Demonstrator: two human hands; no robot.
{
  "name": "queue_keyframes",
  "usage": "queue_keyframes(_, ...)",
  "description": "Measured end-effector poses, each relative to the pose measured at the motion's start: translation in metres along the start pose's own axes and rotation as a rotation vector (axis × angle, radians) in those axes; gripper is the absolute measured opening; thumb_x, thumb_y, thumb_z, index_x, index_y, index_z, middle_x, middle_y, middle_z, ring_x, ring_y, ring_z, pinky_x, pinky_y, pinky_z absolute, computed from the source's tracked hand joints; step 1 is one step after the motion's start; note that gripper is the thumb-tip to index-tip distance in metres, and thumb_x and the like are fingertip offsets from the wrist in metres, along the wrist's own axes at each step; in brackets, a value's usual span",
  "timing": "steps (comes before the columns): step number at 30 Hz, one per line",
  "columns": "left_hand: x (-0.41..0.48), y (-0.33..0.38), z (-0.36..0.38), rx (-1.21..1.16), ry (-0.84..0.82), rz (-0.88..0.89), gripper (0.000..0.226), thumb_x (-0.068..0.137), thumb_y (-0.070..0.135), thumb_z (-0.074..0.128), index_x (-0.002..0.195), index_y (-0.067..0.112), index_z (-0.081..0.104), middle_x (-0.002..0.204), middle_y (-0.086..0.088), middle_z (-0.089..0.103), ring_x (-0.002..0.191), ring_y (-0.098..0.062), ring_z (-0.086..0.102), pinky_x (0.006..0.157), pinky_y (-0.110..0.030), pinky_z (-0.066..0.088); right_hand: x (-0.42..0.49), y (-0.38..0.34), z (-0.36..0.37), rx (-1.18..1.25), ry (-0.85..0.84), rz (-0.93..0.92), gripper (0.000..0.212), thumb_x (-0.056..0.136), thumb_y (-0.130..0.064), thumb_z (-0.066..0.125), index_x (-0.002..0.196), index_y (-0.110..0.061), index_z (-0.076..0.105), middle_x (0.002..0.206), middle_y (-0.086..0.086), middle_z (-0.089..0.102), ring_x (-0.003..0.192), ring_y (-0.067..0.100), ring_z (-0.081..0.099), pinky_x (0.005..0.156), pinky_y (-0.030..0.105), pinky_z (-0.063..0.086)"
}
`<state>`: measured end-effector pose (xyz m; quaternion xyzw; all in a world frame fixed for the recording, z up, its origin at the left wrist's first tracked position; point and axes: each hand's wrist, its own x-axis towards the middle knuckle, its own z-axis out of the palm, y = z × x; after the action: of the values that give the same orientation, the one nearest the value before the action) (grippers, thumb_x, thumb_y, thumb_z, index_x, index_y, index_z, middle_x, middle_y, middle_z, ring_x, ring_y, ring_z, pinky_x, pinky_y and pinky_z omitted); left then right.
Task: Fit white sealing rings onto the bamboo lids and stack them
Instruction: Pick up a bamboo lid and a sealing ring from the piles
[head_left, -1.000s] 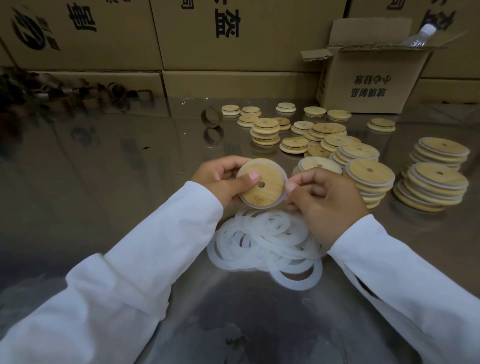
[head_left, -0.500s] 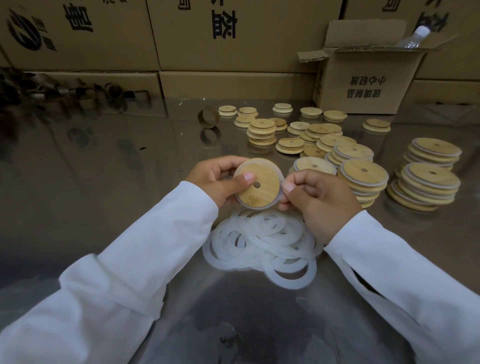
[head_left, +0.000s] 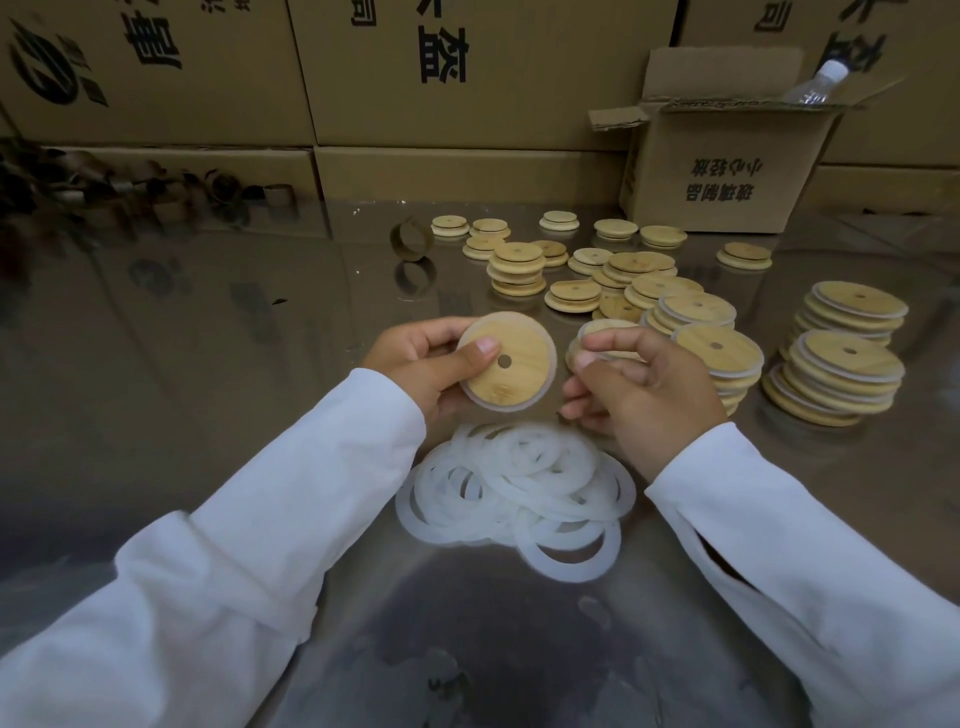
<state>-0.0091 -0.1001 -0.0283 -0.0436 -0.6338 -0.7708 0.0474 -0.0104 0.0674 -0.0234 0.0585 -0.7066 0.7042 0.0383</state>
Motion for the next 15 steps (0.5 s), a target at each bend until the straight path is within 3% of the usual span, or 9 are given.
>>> queue_keyframes(4,0.010,0.003,0.005,-0.149,0.139,-0.048,0.014,0.086,0.002,0.053,0.095,0.004,0.063,0.078,-0.006,0.071,0.072,-0.015,0.069,0.064,-0.025,0.058,-0.005,0.000,0.000,-0.091,0.008,-0.109,0.012,0.087,-0.012,0.058,0.091,-0.024,0.056,0.057,-0.003,0.065,0.050,0.008,0.061,0.059,0.021,0.050)
queue_keyframes(7,0.025,0.008,0.019,-0.109,0.142,-0.061,0.023,0.086,0.001,0.054,0.108,0.000,0.060,0.092,-0.013,0.067,0.080,-0.020,0.066,0.068,-0.027,0.058,-0.014,0.000,0.003,-0.200,-0.052,-0.250,0.013,0.084,-0.019,0.060,0.084,-0.031,0.056,0.062,-0.001,0.065,0.058,0.018,0.062,0.065,0.035,0.054)
queue_keyframes(11,0.055,0.017,0.047,0.017,0.096,-0.084,0.024,0.085,0.001,0.057,0.109,0.001,0.061,0.089,-0.012,0.065,0.079,-0.021,0.063,0.069,-0.027,0.057,-0.022,0.009,0.008,-0.459,-0.224,-0.357,0.007,0.080,-0.036,0.060,0.081,-0.031,0.055,0.061,-0.007,0.060,0.057,0.009,0.056,0.063,0.038,0.051)
queue_keyframes(15,0.077,0.015,0.071,0.313,0.011,-0.124,0.012,0.081,0.007,0.066,0.089,0.016,0.066,0.088,-0.008,0.066,0.091,-0.023,0.063,0.087,-0.030,0.050,-0.023,0.012,0.009,-0.589,-0.268,-0.468,0.018,0.077,-0.049,0.046,0.089,-0.035,0.047,0.057,-0.014,0.054,0.062,0.012,0.054,0.063,0.039,0.050)
